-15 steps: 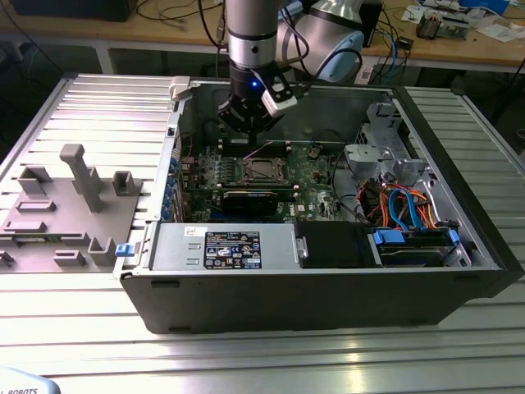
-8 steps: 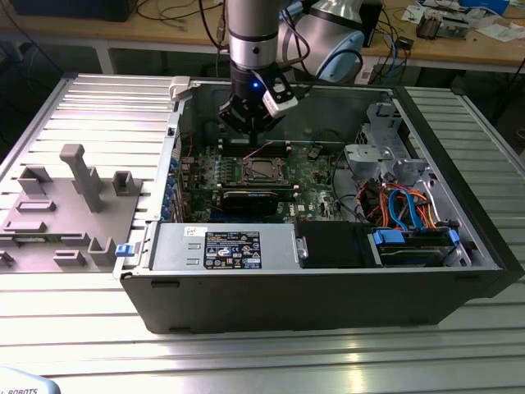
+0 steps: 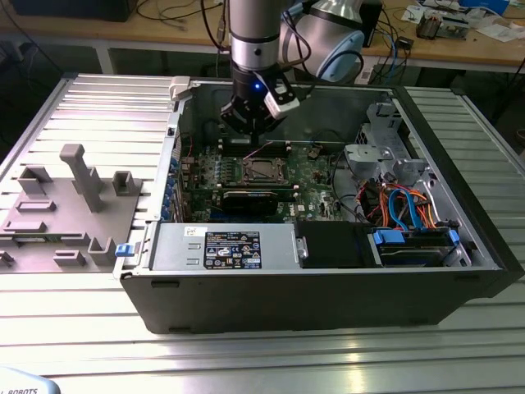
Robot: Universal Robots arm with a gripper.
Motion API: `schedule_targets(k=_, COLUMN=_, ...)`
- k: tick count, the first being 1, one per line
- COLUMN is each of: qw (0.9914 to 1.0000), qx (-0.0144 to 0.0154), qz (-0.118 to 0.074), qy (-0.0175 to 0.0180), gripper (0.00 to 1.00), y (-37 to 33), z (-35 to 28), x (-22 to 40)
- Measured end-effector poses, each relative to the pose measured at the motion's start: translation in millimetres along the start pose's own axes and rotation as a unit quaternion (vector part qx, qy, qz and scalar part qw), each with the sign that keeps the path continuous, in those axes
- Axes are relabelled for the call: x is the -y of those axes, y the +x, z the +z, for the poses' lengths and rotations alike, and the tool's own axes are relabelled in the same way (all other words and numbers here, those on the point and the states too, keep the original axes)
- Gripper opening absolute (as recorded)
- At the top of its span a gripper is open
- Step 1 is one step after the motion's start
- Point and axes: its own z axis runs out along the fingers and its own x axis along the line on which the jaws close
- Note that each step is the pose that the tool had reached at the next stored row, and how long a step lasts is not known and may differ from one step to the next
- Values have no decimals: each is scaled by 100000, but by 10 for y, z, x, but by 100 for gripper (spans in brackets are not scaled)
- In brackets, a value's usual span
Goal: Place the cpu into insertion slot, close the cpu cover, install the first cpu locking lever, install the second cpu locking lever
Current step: 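Install the first cpu locking lever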
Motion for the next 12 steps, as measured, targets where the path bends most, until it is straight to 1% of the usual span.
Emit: schedule_targets(k=12, qw=100000, qx=-4, qz=2, qy=4, gripper=11, y=-36, z=31, x=2)
